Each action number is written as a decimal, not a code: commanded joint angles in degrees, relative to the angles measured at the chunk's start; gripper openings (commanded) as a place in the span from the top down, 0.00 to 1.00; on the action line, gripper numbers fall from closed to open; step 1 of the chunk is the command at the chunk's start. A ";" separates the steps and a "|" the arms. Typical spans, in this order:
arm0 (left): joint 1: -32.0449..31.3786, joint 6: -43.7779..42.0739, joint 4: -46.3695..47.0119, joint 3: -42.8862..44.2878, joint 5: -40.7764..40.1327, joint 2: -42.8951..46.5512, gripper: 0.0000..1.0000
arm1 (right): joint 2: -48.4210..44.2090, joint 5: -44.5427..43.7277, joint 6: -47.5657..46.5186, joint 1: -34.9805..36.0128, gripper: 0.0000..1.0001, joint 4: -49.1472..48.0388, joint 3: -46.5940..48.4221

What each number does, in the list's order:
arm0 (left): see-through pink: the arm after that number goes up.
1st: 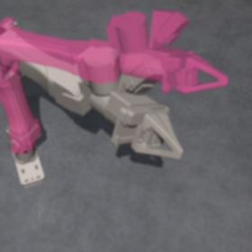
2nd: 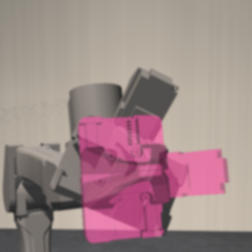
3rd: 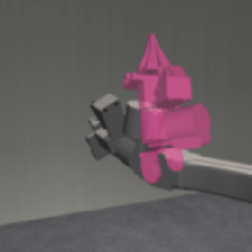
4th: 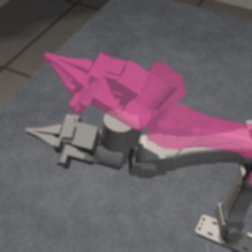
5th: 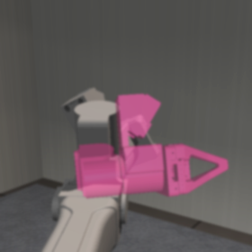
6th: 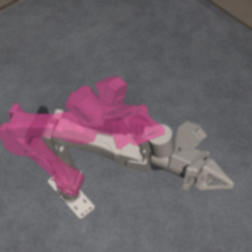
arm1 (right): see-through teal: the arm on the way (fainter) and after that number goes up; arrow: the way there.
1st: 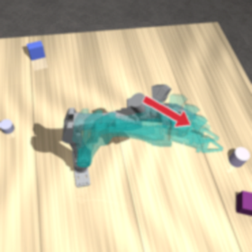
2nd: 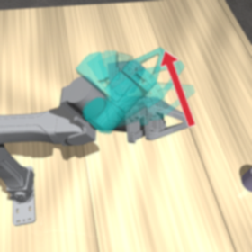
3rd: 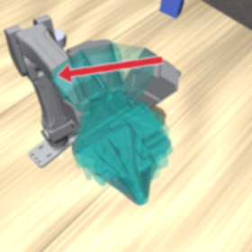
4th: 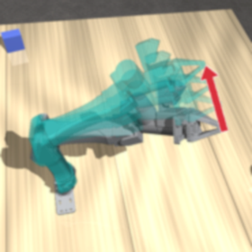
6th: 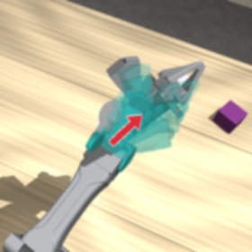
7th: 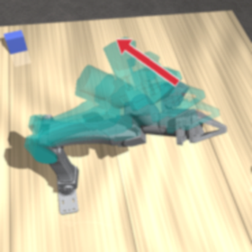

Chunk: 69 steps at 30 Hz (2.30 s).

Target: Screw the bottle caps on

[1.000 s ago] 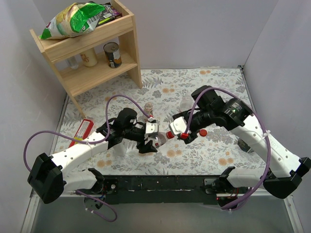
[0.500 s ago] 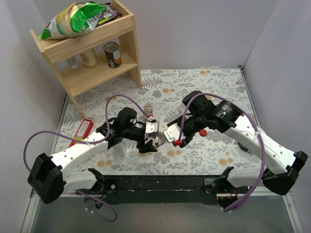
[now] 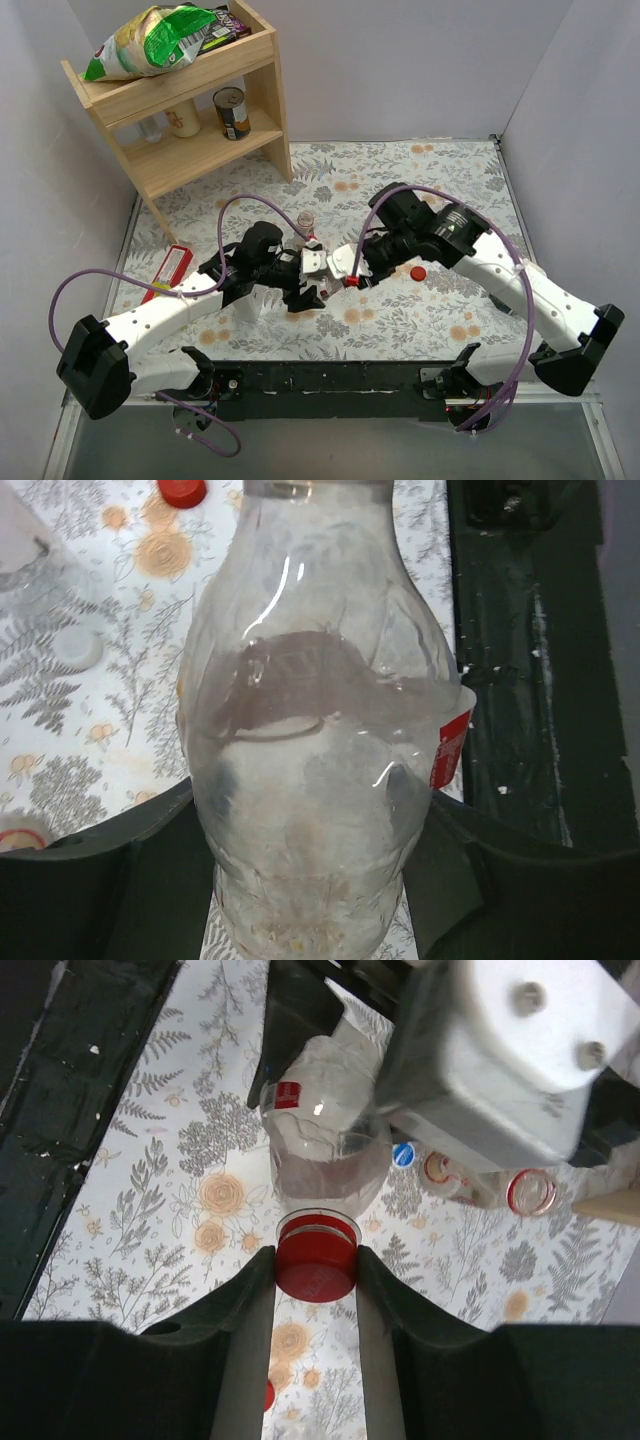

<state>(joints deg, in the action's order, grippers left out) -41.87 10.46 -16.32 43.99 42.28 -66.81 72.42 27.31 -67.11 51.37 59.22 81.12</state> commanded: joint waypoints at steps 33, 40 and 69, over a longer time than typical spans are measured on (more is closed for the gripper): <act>1.44 -8.95 -12.93 9.10 1.30 -0.52 1.00 | -2.71 14.53 4.36 -17.37 0.25 3.29 4.42; 1.44 -16.78 -16.29 10.06 -0.18 -0.34 1.00 | -6.24 12.16 4.10 -11.22 0.35 -1.91 1.59; 1.35 -8.55 -6.65 9.19 -5.79 0.71 1.00 | -1.42 3.36 15.85 -0.14 0.78 -11.23 -0.45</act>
<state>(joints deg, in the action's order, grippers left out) -40.58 -3.88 -31.70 53.28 41.15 -67.42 67.79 31.38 -60.93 50.81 50.85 77.89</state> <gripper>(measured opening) 0.605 0.402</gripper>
